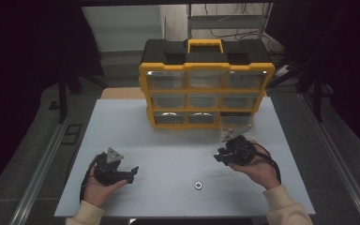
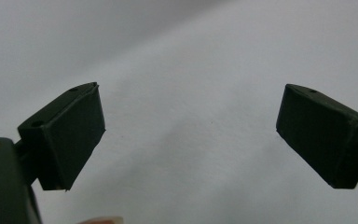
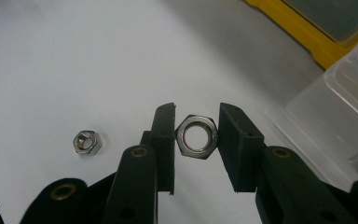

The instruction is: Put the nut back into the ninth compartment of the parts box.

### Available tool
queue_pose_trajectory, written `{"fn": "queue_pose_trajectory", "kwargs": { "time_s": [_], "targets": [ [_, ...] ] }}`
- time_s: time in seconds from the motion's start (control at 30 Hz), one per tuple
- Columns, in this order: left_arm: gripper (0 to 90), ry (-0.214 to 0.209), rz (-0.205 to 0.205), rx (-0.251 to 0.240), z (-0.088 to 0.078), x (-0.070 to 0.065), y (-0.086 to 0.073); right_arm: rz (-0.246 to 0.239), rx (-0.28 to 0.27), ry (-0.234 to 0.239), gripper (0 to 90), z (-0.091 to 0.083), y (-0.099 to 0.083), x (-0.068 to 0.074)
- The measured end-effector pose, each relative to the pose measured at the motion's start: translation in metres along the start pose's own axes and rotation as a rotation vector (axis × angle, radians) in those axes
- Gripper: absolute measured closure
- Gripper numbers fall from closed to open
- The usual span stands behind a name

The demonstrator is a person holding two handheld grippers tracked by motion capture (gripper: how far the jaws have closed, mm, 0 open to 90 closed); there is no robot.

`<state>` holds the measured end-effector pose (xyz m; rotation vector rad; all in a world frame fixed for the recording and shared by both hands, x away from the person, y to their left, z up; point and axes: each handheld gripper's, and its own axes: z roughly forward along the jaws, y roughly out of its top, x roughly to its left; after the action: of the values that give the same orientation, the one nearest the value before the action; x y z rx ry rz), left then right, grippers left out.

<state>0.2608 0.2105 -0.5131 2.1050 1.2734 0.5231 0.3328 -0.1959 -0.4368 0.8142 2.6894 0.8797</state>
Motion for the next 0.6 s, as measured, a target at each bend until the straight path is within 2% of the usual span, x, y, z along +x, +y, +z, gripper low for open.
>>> {"fn": "queue_pose_trajectory", "kwargs": {
  "time_s": [0.6],
  "targets": [
    [8.2, 0.000, 0.000, 0.000, 0.000, 0.000, 0.000, 0.024, -0.033, -0.029, 68.2, -0.013, 0.000, -0.009]
  ]
}}
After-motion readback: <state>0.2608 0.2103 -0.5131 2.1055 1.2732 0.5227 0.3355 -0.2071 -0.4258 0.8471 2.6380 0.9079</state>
